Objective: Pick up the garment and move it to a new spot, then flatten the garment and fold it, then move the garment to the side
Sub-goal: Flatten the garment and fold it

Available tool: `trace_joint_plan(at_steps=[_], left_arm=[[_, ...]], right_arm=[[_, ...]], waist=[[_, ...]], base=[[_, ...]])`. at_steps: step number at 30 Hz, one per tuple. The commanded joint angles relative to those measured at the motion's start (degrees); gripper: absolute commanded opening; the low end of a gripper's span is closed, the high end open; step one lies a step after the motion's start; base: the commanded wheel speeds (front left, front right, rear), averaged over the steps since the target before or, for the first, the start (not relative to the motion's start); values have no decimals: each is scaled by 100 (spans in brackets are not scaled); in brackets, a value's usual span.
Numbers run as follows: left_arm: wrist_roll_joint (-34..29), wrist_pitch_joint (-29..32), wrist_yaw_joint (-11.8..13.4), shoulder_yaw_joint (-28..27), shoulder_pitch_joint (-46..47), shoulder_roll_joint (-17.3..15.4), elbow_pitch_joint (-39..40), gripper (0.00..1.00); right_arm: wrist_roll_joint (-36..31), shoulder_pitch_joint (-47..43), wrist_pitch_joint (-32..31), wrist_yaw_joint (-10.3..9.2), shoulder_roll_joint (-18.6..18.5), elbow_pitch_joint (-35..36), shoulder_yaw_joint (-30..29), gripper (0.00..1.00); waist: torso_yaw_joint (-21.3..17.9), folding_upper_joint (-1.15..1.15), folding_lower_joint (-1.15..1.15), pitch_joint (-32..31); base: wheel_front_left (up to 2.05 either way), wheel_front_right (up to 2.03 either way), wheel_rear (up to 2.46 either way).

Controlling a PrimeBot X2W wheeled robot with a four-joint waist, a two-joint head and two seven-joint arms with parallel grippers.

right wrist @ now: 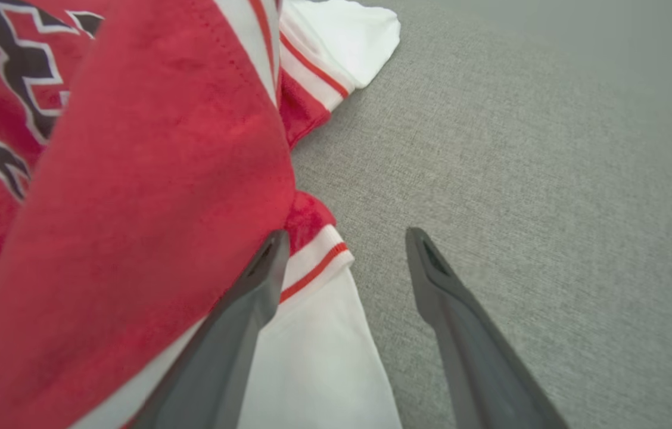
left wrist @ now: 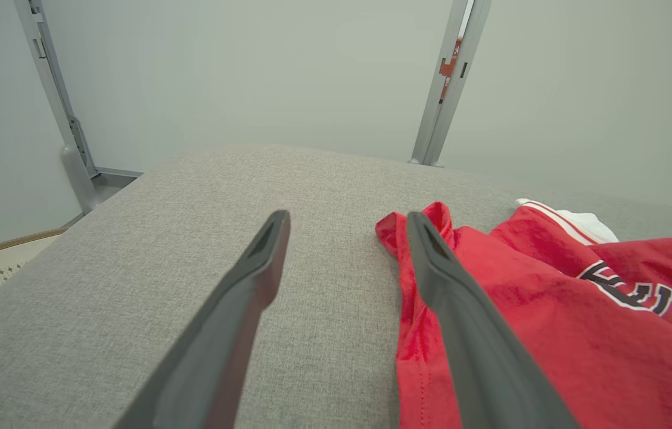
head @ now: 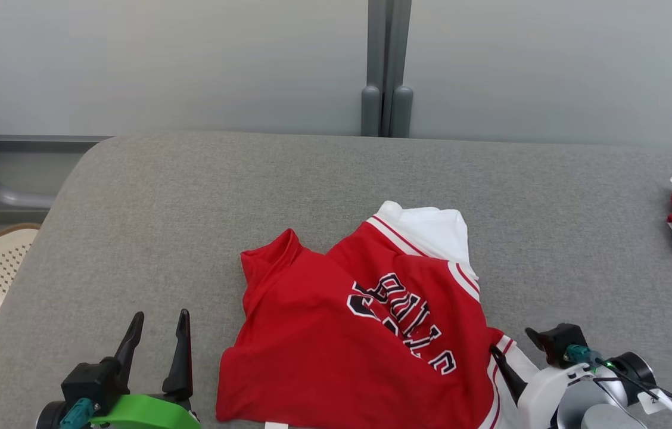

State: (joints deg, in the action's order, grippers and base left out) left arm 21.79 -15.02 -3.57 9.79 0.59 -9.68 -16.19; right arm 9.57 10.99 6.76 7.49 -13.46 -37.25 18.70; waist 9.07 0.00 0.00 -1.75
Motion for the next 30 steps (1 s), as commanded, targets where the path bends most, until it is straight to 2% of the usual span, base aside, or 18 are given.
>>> trace_joint_plan(at_steps=[1, 2, 3, 5, 10, 18, 21, 22, 23, 27, 30], left_arm=[[-41, -18, -54, -22, 4, 31, -16, 100], [-63, -18, -63, -41, 15, 51, -30, 100], [-83, -19, -80, -57, 21, 69, -41, 100], [-127, -18, -107, -85, 30, 104, -68, 100], [-213, -18, -164, -168, 13, 200, -130, 100], [-324, -18, -243, -290, -9, 308, -179, 100], [-320, -18, -268, -326, -12, 349, -200, 100], [-333, -18, -282, -335, -19, 370, -209, 100], [-342, -18, -291, -342, -26, 385, -217, 100], [-389, -18, -308, -397, -62, 413, -230, 100], [-421, -18, -333, -461, -85, 406, -210, 100]], right_arm=[[54, 148, -2, 1, -27, -161, 100, 100], [128, 203, -60, 1, -19, -341, 188, 100], [180, 264, -55, 1, -13, -457, 245, 76], [334, 398, -49, 0, 10, -713, 318, 0], [669, 702, 191, -1, -30, -1192, 187, 0], [794, 1194, 678, 0, -440, -1845, -835, 0], [691, 1226, 740, 0, -412, -1992, -925, 0], [654, 1237, 769, 0, -374, -1978, -911, 96], [653, 1238, 778, 0, -338, -1974, -919, 100], [630, 1236, 841, 0, -275, -1728, -1095, 100], [550, 1007, 841, 0, -196, -963, -1413, 100]], waist=[[68, 0, 0, 45], [85, 0, 0, 50], [97, 0, 0, 53], [118, 0, 0, 56], [85, 0, 0, 45], [-64, 0, 0, 31], [-113, 0, 0, 24], [-133, 0, 0, 17], [-152, 0, 0, 8], [-245, 0, 0, -52], [-336, 0, 0, -109]], base=[[0, 0, 0], [0, 0, 0], [0, 0, 0], [0, 0, 0], [0, 0, 0], [0, 0, 0], [0, 0, 0], [0, 0, 0], [0, 0, 0], [0, 0, 0], [0, 0, 0]])
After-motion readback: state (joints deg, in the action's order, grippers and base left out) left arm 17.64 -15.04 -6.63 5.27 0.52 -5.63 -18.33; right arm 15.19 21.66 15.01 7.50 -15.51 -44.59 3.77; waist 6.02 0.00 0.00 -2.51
